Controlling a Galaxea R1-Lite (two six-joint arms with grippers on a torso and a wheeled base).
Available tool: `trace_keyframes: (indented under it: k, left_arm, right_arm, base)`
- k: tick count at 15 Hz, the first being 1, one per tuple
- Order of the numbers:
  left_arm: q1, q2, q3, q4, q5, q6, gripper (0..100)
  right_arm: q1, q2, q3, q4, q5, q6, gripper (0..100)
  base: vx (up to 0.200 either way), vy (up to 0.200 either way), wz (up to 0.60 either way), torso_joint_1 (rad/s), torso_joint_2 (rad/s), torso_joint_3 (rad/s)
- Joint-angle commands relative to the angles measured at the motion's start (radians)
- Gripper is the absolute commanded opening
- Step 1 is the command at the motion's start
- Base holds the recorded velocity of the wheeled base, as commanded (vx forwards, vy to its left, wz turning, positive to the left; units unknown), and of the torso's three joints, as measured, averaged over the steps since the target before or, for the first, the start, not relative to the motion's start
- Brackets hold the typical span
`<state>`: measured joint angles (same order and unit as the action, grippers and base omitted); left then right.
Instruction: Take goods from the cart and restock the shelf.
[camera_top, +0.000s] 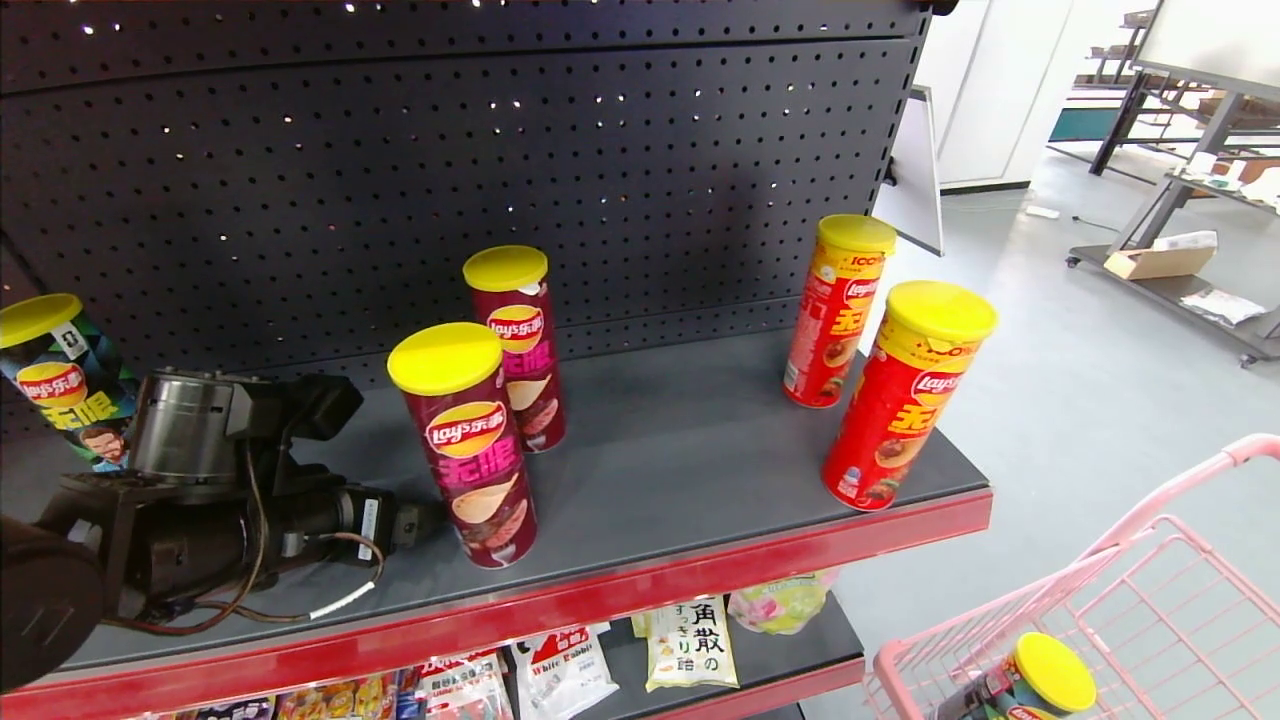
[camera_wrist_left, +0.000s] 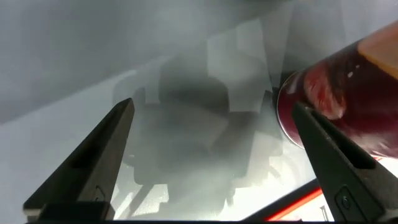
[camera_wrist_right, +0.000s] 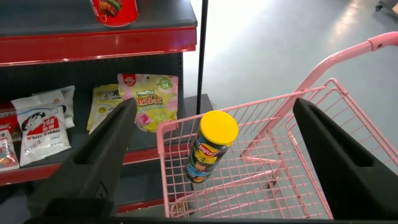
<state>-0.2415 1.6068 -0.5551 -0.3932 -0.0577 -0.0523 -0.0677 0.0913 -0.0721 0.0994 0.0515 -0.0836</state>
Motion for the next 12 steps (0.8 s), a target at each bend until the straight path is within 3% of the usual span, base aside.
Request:
trace_keyframes:
  k: [1,12]
  left_arm:
    - [-0.005,0.016,-0.014,-0.001,0.002,-0.001,100]
    - [-0.022,0.061,-0.068,-0.001,0.007,0.0,100]
  right_arm:
    - [0.0,0.002,0.0,0.0,0.001,-0.001,100]
    - [0.0,0.002,0.0,0.0,0.001,-0.001,100]
  base:
    - [0.0,0.0,0.0,0.0,0.0,0.0]
    - [0.0,0.0,0.0,0.0,0.0,0.0]
